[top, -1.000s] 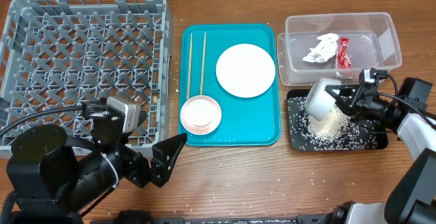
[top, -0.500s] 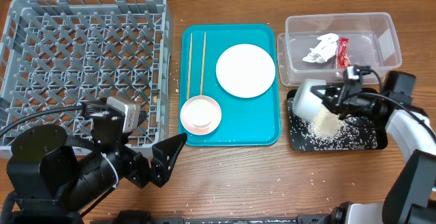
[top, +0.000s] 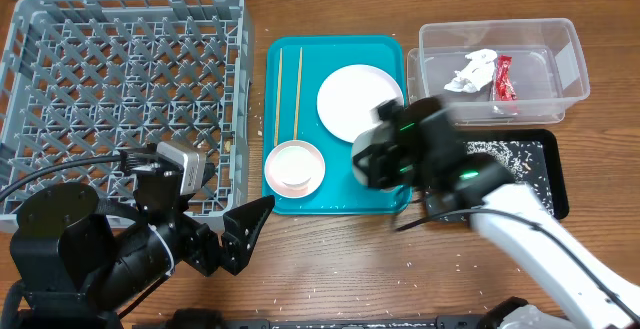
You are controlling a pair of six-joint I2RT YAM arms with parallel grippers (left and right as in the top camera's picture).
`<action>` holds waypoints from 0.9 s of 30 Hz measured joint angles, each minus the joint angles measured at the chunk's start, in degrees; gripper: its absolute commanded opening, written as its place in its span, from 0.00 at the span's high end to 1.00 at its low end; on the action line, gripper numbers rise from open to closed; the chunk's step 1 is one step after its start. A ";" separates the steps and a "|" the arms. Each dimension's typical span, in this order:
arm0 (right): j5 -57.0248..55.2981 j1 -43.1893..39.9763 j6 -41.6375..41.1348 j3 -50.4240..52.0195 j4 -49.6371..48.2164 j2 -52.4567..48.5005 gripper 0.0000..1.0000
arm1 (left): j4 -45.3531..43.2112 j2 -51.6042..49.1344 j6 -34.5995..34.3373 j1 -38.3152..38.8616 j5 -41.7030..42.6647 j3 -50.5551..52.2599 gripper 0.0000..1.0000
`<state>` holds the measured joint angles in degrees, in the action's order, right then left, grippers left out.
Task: Sort waste into correct bins and load items into the dishwasher
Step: 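Set the emptied grey bowl back on the teal tray with the right gripper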
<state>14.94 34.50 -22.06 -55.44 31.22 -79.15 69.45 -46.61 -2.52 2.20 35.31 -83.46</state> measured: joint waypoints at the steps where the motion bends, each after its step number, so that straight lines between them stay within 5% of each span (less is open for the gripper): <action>1: -4.00 2.45 0.37 0.00 -0.20 -1.62 0.96 | 0.00 0.00 0.00 0.00 0.00 0.00 0.00; 7: -21.14 9.46 3.56 0.07 -1.84 -12.15 0.93 | 0.00 0.00 0.00 0.00 0.00 0.00 0.00; 8: -22.43 9.44 3.93 0.09 -1.66 -12.74 0.76 | 0.00 0.00 0.00 0.00 0.00 0.00 0.00; 9: -23.69 9.40 3.93 0.11 -1.55 -12.90 0.48 | 0.00 0.00 0.00 0.00 0.00 0.00 0.00; 10: -24.44 9.35 4.70 0.11 -1.38 -12.87 0.39 | 0.02 0.00 0.00 0.00 0.00 0.00 0.00; 24: -15.34 9.35 6.58 -18.38 15.82 -1.60 0.25 | -0.02 0.00 0.00 0.00 0.02 0.00 0.00; 27: -13.42 8.50 4.35 -19.10 17.90 -0.83 0.28 | 0.37 0.00 -0.52 0.00 0.20 0.00 0.00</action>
<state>1.52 43.00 -17.72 -74.54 49.12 -79.99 69.82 -46.61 -3.05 2.20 35.51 -83.46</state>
